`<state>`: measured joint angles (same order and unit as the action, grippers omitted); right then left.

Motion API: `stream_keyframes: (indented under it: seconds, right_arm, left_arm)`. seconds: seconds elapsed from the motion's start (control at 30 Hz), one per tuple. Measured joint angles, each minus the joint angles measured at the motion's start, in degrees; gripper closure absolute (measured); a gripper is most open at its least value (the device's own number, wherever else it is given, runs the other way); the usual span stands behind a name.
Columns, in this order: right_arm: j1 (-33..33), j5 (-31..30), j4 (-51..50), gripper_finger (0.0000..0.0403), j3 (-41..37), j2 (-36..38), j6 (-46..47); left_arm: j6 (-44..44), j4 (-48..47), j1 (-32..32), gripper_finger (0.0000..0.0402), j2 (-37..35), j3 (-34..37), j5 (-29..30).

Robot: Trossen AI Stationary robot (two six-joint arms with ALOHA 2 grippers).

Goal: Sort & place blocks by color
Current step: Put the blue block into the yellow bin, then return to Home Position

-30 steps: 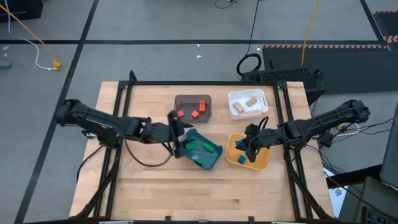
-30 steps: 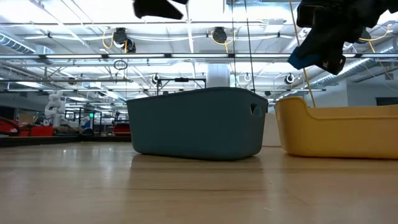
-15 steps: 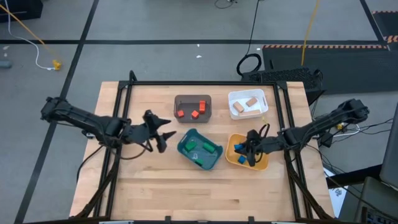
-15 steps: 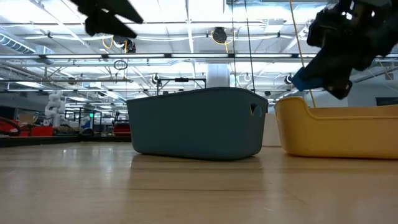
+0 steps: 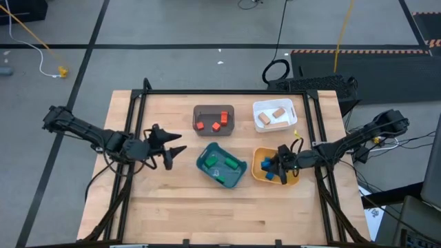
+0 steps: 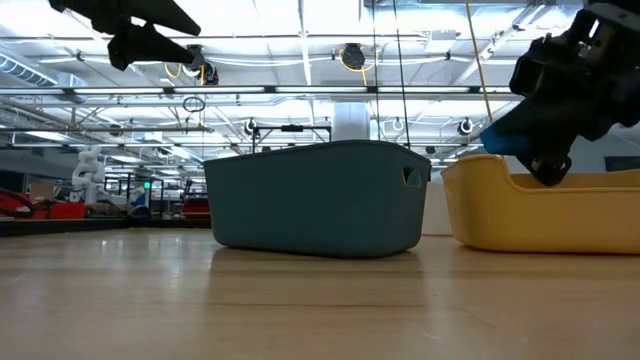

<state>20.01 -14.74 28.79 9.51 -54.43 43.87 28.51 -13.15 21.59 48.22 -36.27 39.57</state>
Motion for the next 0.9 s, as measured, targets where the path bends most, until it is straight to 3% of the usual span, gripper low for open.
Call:
stream_keyframes:
  seconds: [0.43, 0.67, 0.9]
  right_arm:
    - [0.0, 0.04, 11.11, 0.0205, -1.17, 0.0, -3.32]
    - [-0.02, 0.07, 15.39, 0.0196, -1.17, 2.91, -10.62]
    - [-0.04, 0.0, 12.7, 0.0195, -1.15, 7.32, -17.65]
  left_arm:
    - [-1.38, 0.12, 0.04, 0.0142, -0.43, 0.19, 0.09]
    - [-3.2, -1.5, 0.04, 0.0146, -3.0, 0.19, 0.0]
    - [-4.34, -4.15, 0.04, 0.0147, -6.83, 0.19, 0.0]
